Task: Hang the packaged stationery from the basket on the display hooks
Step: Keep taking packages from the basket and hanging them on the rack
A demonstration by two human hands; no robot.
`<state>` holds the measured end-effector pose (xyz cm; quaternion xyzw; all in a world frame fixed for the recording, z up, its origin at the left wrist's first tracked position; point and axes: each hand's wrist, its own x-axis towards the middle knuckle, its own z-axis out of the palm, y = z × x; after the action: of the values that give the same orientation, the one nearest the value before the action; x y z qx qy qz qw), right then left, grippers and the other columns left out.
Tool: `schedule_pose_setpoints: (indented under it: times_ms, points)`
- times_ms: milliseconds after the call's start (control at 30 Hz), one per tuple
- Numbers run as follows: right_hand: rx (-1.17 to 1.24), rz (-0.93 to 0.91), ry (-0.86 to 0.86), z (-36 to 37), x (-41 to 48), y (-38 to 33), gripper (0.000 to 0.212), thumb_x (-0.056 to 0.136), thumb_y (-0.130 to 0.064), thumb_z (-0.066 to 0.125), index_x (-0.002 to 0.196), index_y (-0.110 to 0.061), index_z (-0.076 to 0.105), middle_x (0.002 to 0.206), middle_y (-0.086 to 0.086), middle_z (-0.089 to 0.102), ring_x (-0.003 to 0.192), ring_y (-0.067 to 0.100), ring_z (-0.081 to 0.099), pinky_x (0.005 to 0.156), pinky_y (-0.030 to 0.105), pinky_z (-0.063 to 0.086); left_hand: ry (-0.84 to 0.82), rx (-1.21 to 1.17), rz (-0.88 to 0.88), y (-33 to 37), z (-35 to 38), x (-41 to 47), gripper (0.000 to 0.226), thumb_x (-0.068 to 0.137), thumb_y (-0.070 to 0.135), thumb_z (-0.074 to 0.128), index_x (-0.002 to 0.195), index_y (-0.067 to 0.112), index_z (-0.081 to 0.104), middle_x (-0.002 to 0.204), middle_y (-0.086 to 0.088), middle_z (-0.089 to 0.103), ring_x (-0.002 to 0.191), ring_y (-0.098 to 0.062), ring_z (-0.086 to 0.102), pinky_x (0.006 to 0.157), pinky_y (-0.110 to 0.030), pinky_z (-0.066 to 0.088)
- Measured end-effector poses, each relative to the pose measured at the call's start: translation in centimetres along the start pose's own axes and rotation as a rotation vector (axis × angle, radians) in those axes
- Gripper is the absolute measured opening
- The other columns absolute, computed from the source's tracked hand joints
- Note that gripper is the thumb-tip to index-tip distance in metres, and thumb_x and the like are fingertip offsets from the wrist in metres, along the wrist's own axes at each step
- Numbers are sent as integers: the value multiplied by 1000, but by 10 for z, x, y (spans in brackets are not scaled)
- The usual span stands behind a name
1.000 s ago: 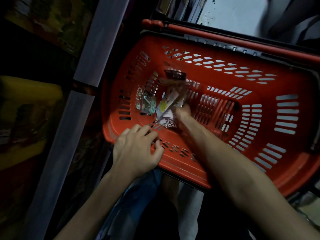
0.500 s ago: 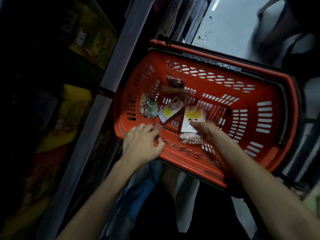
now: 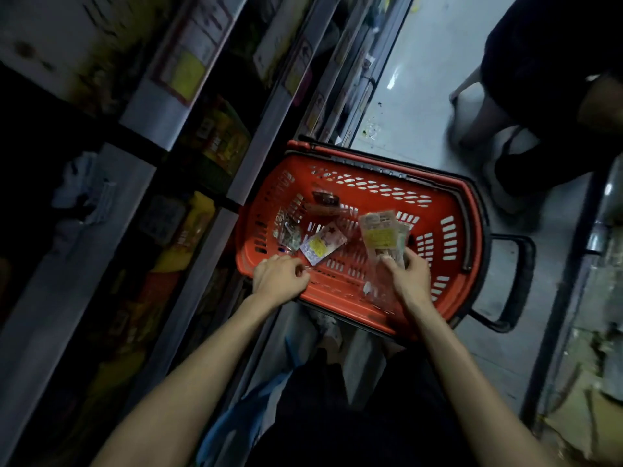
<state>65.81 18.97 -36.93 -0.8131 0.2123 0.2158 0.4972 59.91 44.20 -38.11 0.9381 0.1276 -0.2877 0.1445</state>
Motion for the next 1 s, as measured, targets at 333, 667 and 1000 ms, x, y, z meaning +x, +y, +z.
schedule_pose_setpoints:
  times_ms: [333,667,1000]
  points:
    - [232,-127,20,-57,-78,-30,34,81,-10,86,110,-17,70,94,-11,74,74,-11,68,65,7,51,43,-910,167,98,-30,-58,72,81,71,68,140,32,55,135,11,64,123,-4,61,102,-24,49]
    - [137,-314,-194,-138,-149,-5,42,82,-24,81,110,-39,53,111,-9,69,101,3,69,89,36,61,-125,-1483,131,222,-20,-147,48,86,47,74,126,21,67,120,-6,75,109,-20,73,96,-36,59]
    - [548,-285,256,-254,-210,41,12,98,-21,69,109,-16,71,97,-5,79,90,12,75,77,32,60,-427,-1745,7,310,-9,-213,57,110,35,32,115,1,78,116,-21,76,104,-30,73,102,-43,54]
